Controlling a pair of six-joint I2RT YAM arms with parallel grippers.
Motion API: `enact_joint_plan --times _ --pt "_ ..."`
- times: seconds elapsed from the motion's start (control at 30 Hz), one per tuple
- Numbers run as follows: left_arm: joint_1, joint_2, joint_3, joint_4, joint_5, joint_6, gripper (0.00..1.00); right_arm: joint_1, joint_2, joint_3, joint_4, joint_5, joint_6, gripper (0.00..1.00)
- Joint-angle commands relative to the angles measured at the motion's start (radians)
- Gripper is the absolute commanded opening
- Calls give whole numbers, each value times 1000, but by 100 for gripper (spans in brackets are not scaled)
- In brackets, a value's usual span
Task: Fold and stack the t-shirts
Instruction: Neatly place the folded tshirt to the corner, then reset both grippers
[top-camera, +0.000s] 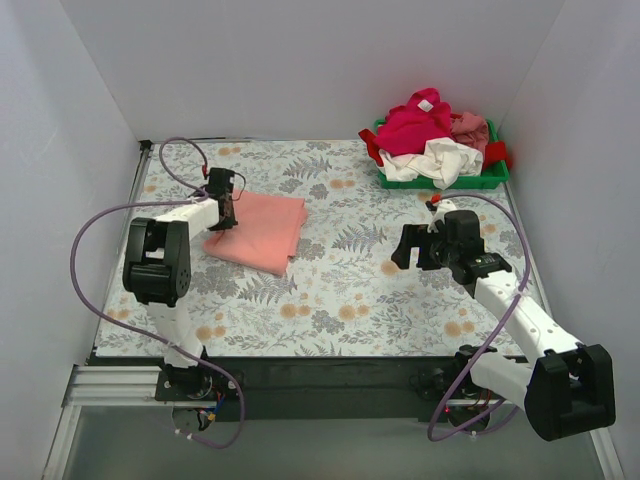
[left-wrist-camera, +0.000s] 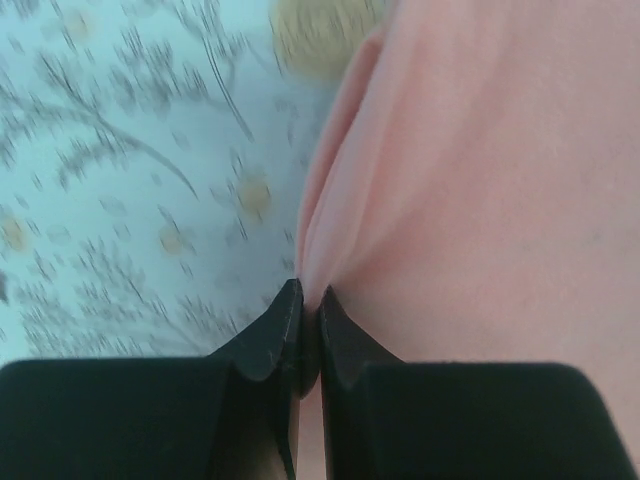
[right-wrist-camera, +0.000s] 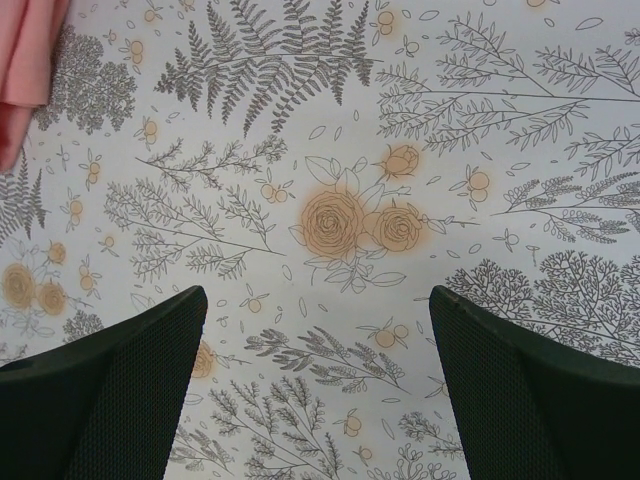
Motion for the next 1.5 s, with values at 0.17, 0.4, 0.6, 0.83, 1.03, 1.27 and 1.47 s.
enact_joint_plan --times 0.17,0.4,0.6,0.83,1.03,1.27,1.47 --pt "136 236 301 101 -78 287 0 -14 19 -5 17 70 -28 98" --pt "259 489 693 30 -162 229 0 -23 40 -4 16 109 -33 98" --pt "297 627 870 -8 -181 280 0 -28 53 -4 17 128 -35 98" --pt "323 686 948 65 -170 344 0 -31 51 -11 17 141 -27 98" --pt "332 743 1023 85 -237 358 0 -29 51 -5 16 167 -22 98" --pt "338 671 999 61 -247 332 64 -31 68 -7 16 170 -18 98" --pt "335 519 1033 3 -196 234 87 -31 70 -7 17 156 -1 98"
